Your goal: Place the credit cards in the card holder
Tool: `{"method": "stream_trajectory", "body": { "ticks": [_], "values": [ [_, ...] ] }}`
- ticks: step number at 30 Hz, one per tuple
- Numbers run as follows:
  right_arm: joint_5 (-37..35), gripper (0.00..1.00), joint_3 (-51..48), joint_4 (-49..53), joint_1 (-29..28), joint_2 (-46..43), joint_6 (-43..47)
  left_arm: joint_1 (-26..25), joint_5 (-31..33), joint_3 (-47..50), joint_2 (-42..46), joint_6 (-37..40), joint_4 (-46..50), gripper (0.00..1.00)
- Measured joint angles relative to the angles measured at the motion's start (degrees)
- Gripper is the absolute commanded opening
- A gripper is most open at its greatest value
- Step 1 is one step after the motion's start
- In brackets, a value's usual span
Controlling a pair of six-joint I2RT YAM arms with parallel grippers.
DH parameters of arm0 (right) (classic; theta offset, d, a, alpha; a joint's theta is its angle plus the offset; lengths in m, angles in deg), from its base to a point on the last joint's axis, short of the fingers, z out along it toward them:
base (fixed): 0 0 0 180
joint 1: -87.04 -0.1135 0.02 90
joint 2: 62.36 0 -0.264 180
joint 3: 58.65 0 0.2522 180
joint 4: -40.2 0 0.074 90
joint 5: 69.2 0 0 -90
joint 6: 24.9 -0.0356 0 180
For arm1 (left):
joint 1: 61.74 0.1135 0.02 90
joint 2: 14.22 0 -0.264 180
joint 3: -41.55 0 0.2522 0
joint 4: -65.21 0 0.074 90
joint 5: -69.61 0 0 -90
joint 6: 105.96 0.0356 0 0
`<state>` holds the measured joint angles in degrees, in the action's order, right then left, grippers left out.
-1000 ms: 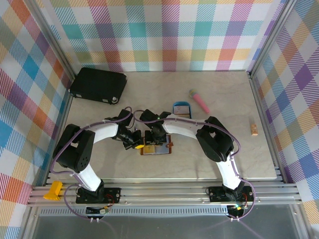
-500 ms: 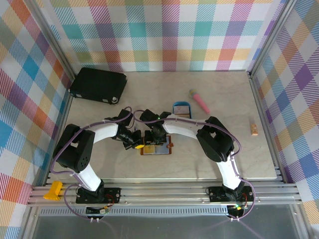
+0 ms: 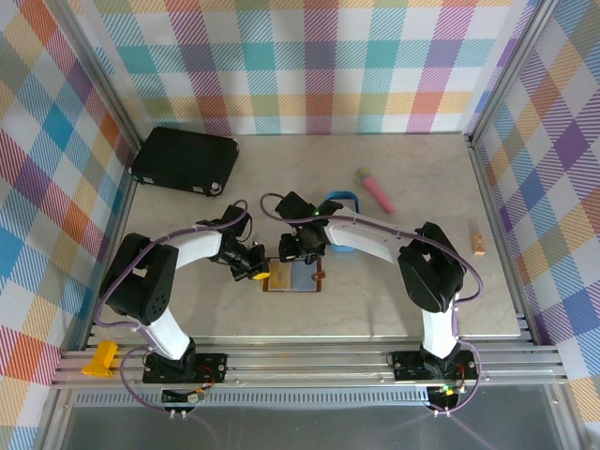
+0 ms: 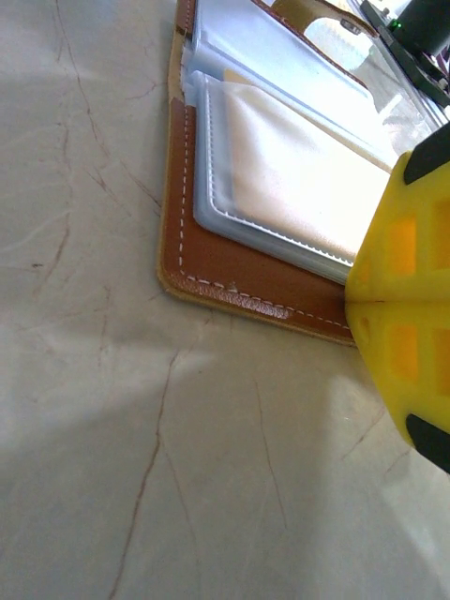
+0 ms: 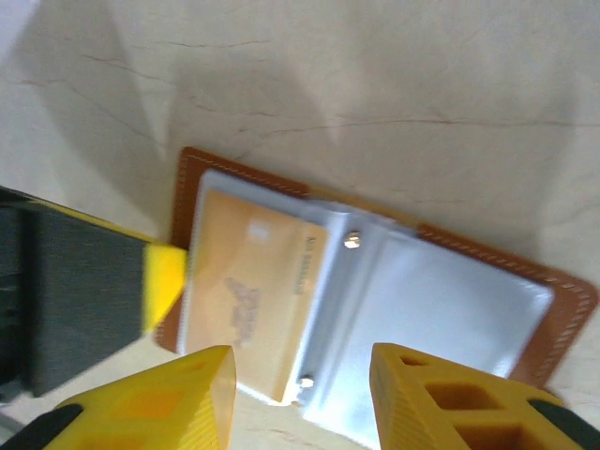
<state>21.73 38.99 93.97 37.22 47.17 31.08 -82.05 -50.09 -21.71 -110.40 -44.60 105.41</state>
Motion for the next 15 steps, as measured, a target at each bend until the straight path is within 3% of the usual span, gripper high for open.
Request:
{"method": "stream_trajectory", "body": {
  "ticks": [8, 15],
  "values": [
    [1.46, 0.49, -2.91, -0.46, 1.86, 0.59, 14.49, 0.02, 0.17, -0.17, 0.00, 0.00, 0.39, 0.00],
    [2.64, 0.50, -2.03, 0.11, 2.67, 3.80, 17.62, 0.22, 0.15, -0.17, 0.00, -0.02, 0.44, 0.00]
  ]
}}
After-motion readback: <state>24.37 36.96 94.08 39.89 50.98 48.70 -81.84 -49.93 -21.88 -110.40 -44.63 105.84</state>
